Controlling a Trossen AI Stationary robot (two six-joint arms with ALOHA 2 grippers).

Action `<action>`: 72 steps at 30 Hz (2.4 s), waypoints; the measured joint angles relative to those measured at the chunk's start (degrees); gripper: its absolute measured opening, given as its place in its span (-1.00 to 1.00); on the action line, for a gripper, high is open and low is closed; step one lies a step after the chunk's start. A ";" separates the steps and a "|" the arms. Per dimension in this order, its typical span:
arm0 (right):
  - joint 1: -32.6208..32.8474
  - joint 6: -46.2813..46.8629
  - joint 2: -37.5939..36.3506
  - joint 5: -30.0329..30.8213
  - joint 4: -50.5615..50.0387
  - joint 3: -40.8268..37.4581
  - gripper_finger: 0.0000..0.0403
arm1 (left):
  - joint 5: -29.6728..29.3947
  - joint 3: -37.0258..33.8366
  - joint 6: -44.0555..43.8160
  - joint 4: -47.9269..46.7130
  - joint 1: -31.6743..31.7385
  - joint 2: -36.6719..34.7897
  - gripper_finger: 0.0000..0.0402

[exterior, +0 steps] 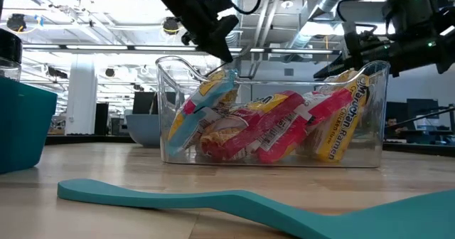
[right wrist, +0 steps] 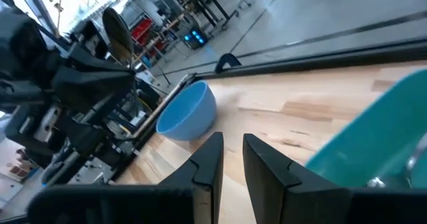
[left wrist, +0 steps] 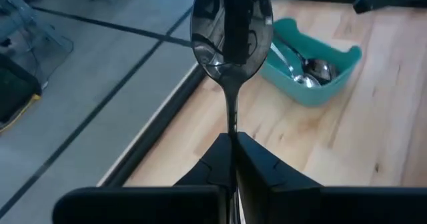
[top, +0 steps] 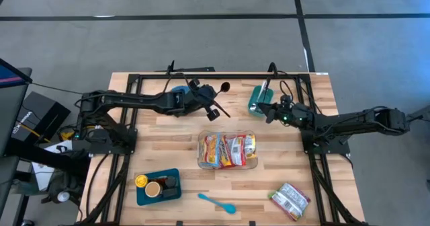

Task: Pick & Place Food Item
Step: Put the black spoon into the blue bin

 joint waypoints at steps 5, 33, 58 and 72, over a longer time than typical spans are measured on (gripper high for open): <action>0.02 -0.47 0.00 0.06 2.51 0.00 -0.74 | -0.37 0.09 0.31 3.15 -0.14 2.28 -0.99; -1.27 -20.16 0.02 2.02 -6.47 13.84 -0.68 | -10.07 0.00 21.67 20.14 -1.16 10.98 -0.99; -1.36 -10.60 17.17 -0.41 -32.16 40.49 -0.14 | -14.18 0.00 32.63 17.69 -1.28 10.99 -0.98; -1.90 -10.58 26.21 -0.19 -39.22 48.46 -0.22 | -16.58 0.00 32.58 17.33 -2.61 10.97 -0.98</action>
